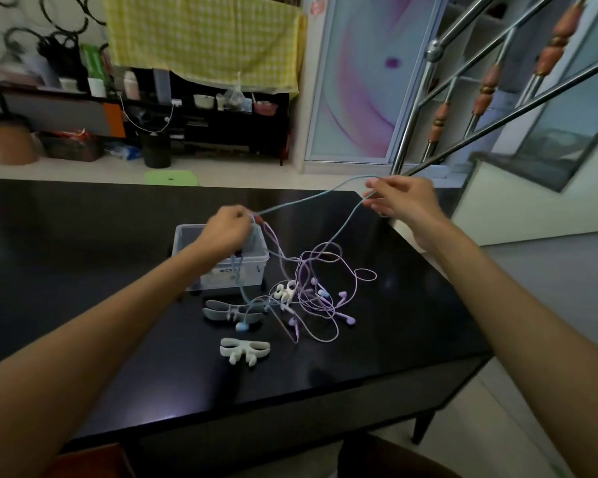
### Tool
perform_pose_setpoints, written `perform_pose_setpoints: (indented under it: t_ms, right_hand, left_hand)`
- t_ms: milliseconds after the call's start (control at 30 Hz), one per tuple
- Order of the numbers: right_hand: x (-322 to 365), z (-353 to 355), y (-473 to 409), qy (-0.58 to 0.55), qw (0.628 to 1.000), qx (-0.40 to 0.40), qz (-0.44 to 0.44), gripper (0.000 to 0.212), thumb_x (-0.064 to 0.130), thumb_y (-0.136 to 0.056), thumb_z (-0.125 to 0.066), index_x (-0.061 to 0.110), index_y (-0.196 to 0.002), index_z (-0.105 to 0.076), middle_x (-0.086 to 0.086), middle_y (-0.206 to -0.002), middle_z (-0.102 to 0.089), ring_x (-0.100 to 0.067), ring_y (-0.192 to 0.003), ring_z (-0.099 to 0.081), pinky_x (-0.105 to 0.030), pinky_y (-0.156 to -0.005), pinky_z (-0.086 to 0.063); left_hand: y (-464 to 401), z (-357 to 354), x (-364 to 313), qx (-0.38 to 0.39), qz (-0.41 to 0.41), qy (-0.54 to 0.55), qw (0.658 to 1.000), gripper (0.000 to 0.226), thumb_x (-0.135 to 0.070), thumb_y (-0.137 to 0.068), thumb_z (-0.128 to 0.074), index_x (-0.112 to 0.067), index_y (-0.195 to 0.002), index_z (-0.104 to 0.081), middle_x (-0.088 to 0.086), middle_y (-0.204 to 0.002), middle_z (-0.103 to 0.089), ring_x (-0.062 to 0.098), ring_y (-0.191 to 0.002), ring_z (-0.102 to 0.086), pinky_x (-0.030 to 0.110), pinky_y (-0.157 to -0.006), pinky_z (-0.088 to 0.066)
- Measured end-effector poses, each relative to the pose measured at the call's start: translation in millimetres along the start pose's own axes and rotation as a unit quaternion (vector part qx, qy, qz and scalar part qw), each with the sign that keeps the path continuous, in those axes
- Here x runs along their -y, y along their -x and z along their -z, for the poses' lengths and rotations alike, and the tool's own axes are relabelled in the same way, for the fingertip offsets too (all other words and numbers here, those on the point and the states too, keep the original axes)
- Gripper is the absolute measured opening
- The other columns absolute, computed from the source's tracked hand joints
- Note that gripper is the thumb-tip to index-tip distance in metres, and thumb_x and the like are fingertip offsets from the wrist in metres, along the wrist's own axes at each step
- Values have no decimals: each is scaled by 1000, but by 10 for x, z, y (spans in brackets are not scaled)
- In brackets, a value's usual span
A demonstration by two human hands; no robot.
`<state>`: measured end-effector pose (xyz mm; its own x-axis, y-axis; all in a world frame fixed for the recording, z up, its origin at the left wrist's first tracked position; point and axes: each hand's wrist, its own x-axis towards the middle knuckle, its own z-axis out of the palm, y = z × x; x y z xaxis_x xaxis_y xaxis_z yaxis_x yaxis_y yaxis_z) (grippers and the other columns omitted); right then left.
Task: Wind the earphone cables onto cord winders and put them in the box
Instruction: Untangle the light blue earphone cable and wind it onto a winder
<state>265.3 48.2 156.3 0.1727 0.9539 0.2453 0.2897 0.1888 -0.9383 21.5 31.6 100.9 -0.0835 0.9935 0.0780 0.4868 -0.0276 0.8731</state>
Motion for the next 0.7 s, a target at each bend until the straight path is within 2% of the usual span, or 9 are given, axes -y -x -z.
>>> perform_pose_setpoints:
  t_ms: [133, 200, 267, 333, 467, 533, 600, 667, 700]
  right_hand:
    - [114, 13, -57, 13, 990, -110, 92, 19, 13, -90, -62, 3, -105, -67, -10, -89, -69, -11, -69, -66, -15, -70, -55]
    - [152, -38, -2, 41, 998, -26, 48, 24, 22, -95, -53, 3, -103, -66, -8, -86, -68, -10, -67, -65, -12, -61, -54]
    - [98, -122, 66, 69, 991, 103, -46, 38, 36, -99, -43, 6, -95, -65, -8, -82, -68, -13, -66, -68, -15, -56, -55]
    - [32, -163, 104, 40, 986, 129, -96, 41, 39, -99, -39, 8, -87, -63, -11, -81, -69, -13, -64, -69, -18, -56, -57]
    - [-74, -151, 131, 80, 978, 158, -110, 31, 29, -99, -45, 8, -80, -57, -16, -87, -69, -16, -66, -68, -18, -56, -57]
    - [-81, -181, 147, 135, 965, 207, -88, 31, 30, -99, -46, 9, -81, -59, -17, -88, -70, -16, -67, -70, -20, -60, -58]
    - [-21, -235, 167, 141, 958, 245, -55, 31, 30, -98, -47, 8, -82, -61, -16, -87, -70, -17, -69, -70, -20, -62, -58]
    - [93, -294, 196, 110, 953, 280, -26, 29, 31, -97, -48, 8, -84, -62, -14, -86, -71, -18, -73, -71, -20, -65, -57]
    - [161, -314, 218, 87, 952, 293, -15, 28, 30, -96, -49, 8, -85, -62, -13, -84, -71, -19, -74, -71, -20, -66, -57]
  left_hand:
    - [-49, 184, -116, -106, -72, 91, 988, 28, -17, -99, -37, -14, -102, -65, 8, -103, -60, 16, -80, -54, 39, -81, -49]
    - [-59, 177, -140, -98, -95, 56, 989, 28, -20, -98, -39, -11, -100, -66, 17, -101, -63, 22, -83, -54, 46, -86, -50]
    - [-60, 157, -89, -29, -98, -22, 995, 26, -20, -98, -42, -12, -99, -67, 22, -101, -65, 25, -83, -55, 47, -84, -50]
    - [-51, 160, 27, 83, -85, -121, 985, 21, -13, -96, -45, -14, -101, -66, 20, -107, -65, 29, -90, -58, 44, -85, -49]
    - [-26, 226, 88, 249, -8, -360, 899, 57, 13, -81, -50, -11, -132, -51, 12, -135, -52, 28, -118, -51, 33, -90, -44]
    - [-32, 217, -43, 251, -20, -319, 914, 73, 9, -80, -59, -14, -145, -34, 10, -145, -41, 26, -127, -43, 29, -91, -41]
    - [-3, 127, -234, 273, -55, -194, 941, 89, -9, -79, -72, -19, -150, -19, 5, -152, -28, 24, -137, -33, 29, -99, -36]
    - [19, -50, -363, 305, -68, -136, 940, 90, -22, -77, -75, -18, -149, -20, 4, -151, -32, 22, -136, -35, 30, -105, -33]
    - [7, -157, -376, 301, -81, -128, 941, 77, -25, -80, -73, -15, -145, -32, 7, -141, -45, 19, -127, -47, 27, -99, -39]
